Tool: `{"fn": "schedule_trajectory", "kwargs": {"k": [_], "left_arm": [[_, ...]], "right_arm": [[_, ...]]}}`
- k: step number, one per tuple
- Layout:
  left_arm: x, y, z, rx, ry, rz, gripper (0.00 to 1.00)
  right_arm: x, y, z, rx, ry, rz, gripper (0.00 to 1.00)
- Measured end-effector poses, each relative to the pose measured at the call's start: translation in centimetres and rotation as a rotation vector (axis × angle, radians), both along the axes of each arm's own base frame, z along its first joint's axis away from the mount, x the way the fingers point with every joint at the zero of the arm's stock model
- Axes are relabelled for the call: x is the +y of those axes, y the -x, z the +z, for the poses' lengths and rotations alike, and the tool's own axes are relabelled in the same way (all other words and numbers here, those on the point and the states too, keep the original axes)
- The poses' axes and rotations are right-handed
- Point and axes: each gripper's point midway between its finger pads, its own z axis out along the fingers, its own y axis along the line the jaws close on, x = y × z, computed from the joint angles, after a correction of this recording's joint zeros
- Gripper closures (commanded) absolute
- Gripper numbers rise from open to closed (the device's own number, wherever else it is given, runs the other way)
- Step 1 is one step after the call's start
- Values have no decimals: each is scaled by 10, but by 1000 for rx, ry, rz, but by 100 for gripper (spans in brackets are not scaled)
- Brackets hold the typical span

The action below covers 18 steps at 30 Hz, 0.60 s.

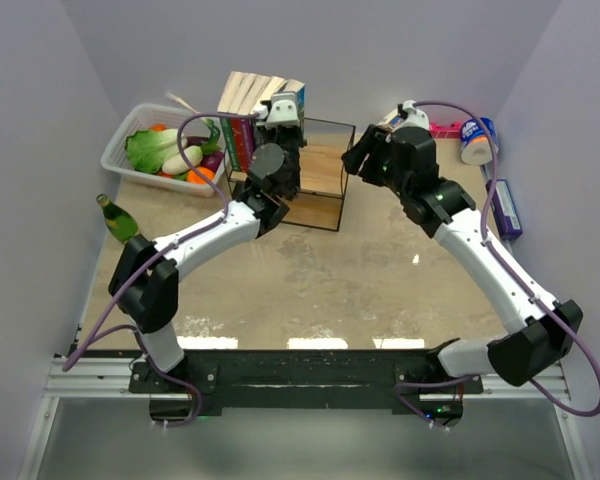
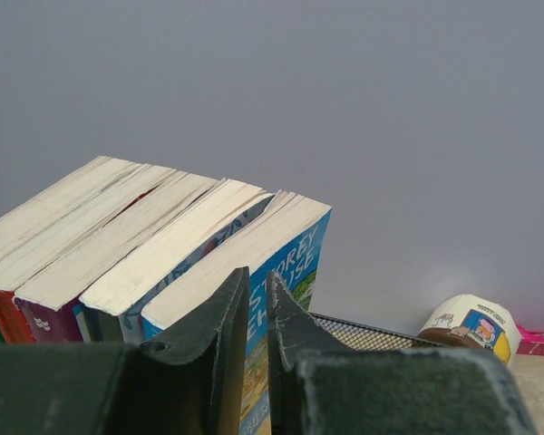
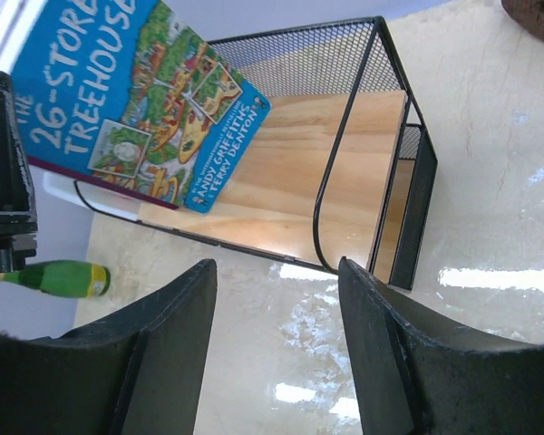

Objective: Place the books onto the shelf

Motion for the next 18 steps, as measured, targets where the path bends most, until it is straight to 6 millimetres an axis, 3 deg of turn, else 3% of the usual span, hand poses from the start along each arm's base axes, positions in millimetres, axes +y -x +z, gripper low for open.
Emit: {"fn": "schedule_trajectory", "kwargs": {"k": [6, 14, 18], "left_arm": [[-5, 7, 7, -14, 13, -16, 81], [-7, 9, 0, -1, 4, -18, 78], [-7, 24, -1, 8, -12, -32, 75]], "right_arm": [[-9, 10, 19, -43, -11, -12, 40], [-10, 12, 7, -17, 3, -12, 40], [-10, 12, 6, -15, 5, -12, 40]]}}
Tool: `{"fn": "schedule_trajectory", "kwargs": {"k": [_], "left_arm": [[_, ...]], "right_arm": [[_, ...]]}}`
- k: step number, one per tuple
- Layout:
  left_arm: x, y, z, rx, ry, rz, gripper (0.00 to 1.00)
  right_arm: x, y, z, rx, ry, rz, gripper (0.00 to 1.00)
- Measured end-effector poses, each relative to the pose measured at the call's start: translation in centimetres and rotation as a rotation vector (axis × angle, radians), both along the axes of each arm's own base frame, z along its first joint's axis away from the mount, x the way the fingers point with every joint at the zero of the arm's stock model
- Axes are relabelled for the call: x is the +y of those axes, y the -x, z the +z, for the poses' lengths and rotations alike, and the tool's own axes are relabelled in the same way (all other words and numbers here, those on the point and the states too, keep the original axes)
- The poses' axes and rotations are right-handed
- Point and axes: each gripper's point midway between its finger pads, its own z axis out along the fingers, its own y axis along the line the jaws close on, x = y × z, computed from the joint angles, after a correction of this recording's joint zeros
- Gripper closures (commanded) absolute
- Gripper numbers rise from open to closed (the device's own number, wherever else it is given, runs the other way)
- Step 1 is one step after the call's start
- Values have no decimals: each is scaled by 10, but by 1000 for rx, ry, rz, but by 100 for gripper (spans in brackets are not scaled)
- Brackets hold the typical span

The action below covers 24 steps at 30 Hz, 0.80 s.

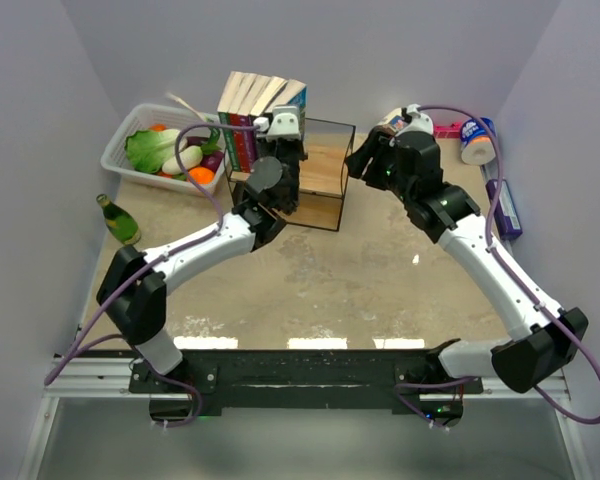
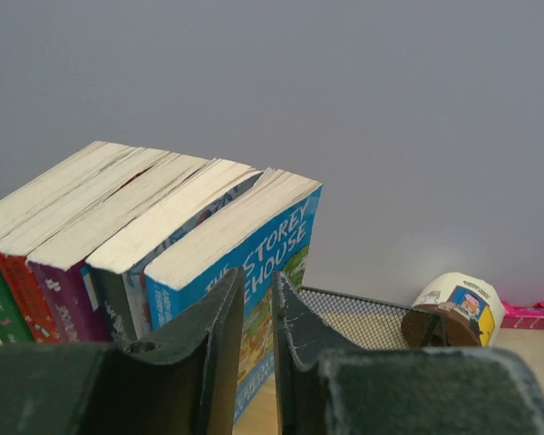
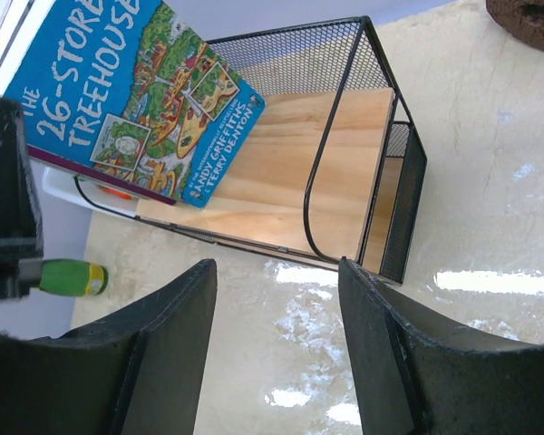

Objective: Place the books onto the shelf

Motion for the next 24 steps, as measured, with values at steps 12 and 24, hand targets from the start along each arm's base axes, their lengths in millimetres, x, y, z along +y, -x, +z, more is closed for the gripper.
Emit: {"fn": "schedule_trajectory", "kwargs": {"k": [12, 24], "left_arm": [[30, 67, 72, -102, 114, -74, 70], [135, 152, 57, 137, 173, 27, 0]], "right_arm": [[-3, 8, 13, -35, -19, 7, 40], [-16, 38, -6, -64, 12, 36, 39]]}}
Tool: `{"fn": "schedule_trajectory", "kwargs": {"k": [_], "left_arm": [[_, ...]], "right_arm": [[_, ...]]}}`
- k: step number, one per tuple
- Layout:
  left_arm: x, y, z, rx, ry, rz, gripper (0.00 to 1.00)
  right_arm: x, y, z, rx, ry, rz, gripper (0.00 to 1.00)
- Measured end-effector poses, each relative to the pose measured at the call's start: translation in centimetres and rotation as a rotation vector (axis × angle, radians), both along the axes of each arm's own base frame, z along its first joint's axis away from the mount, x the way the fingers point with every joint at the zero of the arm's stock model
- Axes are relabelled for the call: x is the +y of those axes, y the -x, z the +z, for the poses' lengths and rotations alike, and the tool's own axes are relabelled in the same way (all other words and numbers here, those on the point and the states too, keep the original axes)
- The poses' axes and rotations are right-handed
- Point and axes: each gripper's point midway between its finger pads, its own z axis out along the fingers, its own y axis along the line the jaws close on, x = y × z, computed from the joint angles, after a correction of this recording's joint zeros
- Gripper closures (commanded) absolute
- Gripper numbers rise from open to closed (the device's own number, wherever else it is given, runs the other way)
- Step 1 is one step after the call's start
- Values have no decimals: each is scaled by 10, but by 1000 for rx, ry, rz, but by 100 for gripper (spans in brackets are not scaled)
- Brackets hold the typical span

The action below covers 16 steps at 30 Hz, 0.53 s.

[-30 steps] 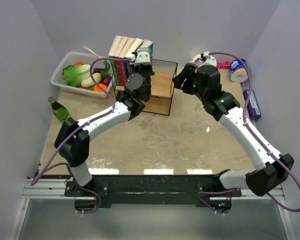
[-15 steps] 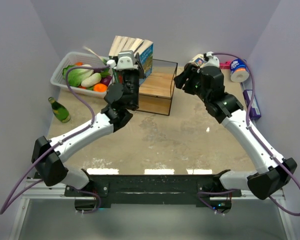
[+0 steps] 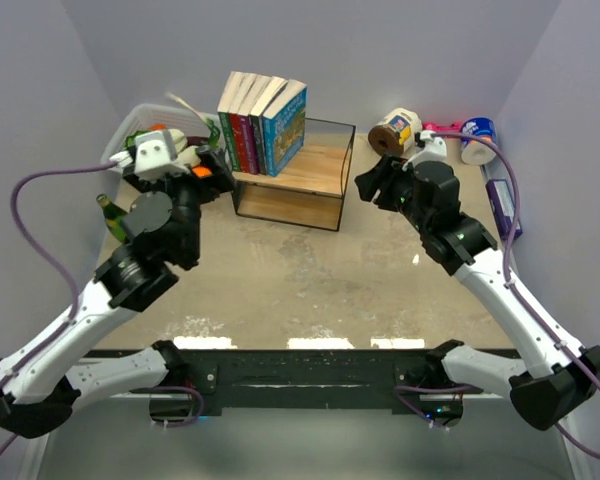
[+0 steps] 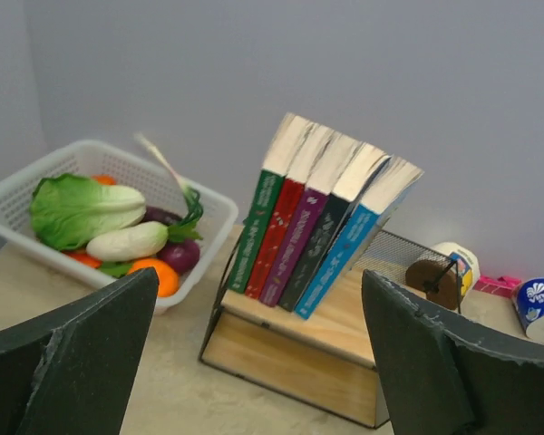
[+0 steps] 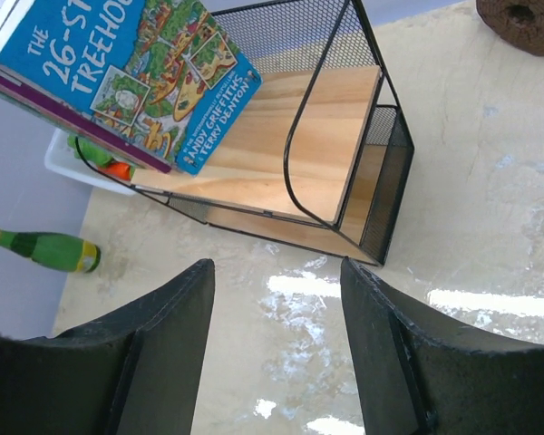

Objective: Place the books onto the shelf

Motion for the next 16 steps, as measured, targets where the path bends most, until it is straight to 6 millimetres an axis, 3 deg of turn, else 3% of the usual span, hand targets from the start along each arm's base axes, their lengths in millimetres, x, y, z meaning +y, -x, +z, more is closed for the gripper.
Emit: {"fn": "schedule_trajectory", "kwargs": {"k": [4, 13, 16], "left_arm": [[25, 23, -20, 126, 63, 29, 0], [28, 47, -144, 452, 80, 50, 0], [23, 51, -169, 512, 82, 42, 0]], "right_arm": [[-6, 8, -8, 0, 10, -11, 38], [-21, 22, -38, 25, 70, -30, 38], [-25, 28, -41, 24, 80, -27, 35]]}}
